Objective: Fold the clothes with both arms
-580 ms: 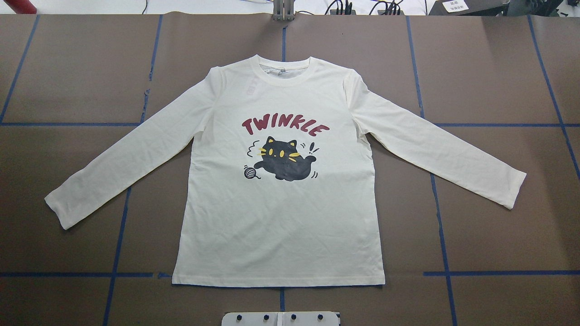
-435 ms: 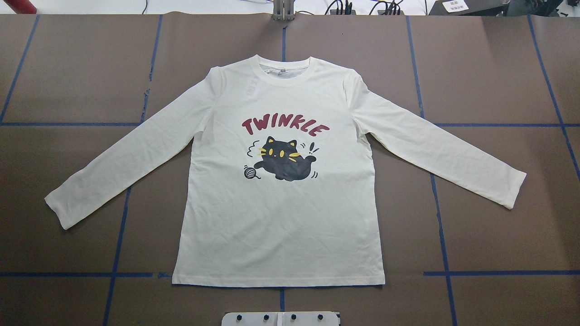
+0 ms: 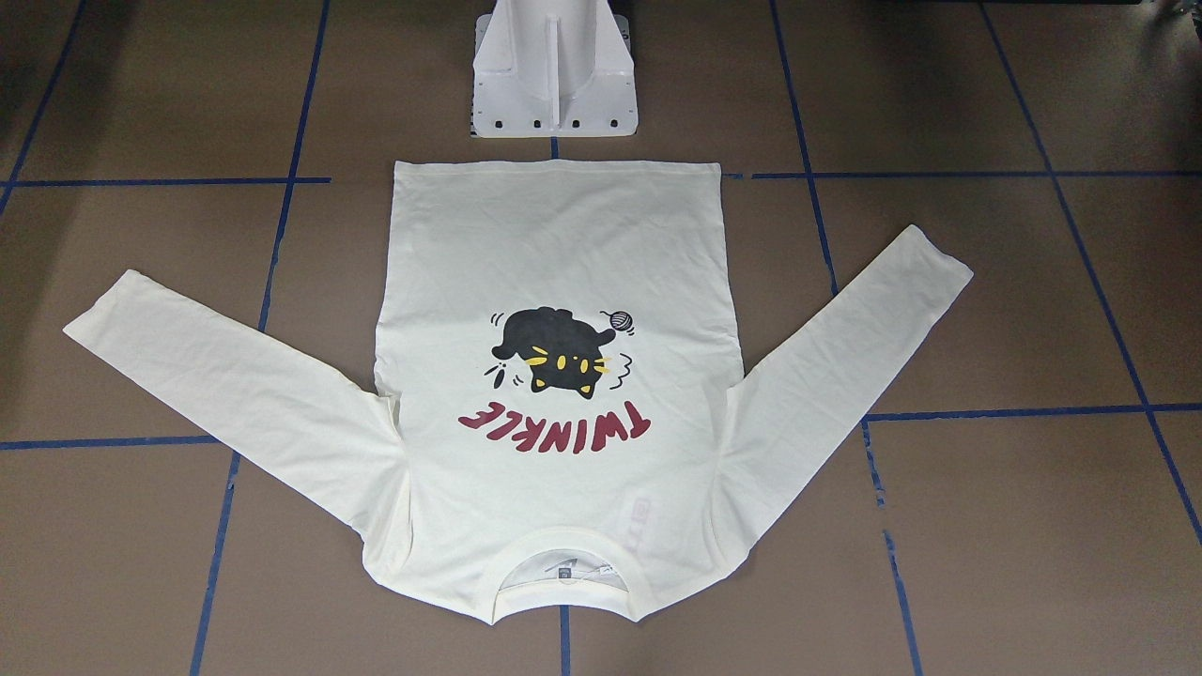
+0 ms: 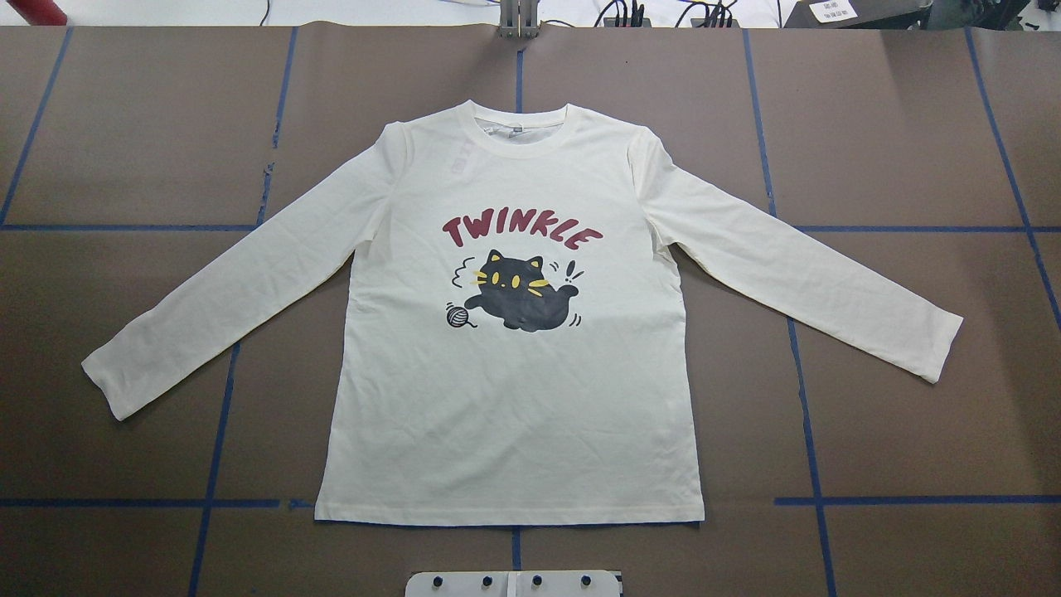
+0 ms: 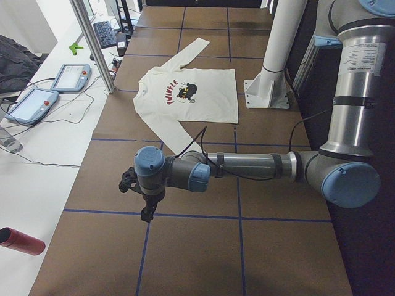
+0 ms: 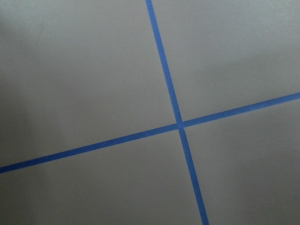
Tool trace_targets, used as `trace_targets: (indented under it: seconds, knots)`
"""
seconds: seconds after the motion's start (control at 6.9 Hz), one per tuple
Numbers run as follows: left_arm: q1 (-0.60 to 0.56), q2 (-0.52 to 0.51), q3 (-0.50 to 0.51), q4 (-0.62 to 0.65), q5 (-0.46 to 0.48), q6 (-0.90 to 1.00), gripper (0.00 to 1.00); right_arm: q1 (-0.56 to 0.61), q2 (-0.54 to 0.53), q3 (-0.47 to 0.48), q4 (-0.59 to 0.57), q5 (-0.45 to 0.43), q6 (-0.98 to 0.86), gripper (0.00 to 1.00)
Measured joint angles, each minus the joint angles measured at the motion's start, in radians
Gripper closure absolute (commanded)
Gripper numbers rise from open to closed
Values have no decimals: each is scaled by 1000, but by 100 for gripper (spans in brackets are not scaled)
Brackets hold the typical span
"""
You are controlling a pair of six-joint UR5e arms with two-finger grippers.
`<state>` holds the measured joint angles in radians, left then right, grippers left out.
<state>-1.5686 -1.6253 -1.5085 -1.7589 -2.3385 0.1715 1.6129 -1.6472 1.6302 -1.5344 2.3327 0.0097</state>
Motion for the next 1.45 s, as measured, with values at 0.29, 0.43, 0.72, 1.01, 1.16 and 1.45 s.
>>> trace_targets:
  seconds: [0.29, 0.43, 0.72, 1.01, 1.16, 1.45]
  knots:
    - [14, 1, 0, -64, 1, -4, 0, -10, 14, -2, 92, -3, 8, 0]
    - [18, -6, 4, -118, 3, -9, 0, -15, 18, -12, 176, -7, 9, 0]
    - [20, -36, 8, -155, 11, -13, 0, -18, 42, -45, 258, 1, 20, 0]
    - [19, -45, 5, -158, 16, -13, 0, -29, 42, -76, 326, 49, 42, 0]
    - [20, -45, 3, -159, 18, -13, 0, -58, 32, -86, 411, 62, 96, 0]
    - [21, -45, 1, -160, 18, -13, 0, -174, 3, -95, 625, 58, 370, 12]
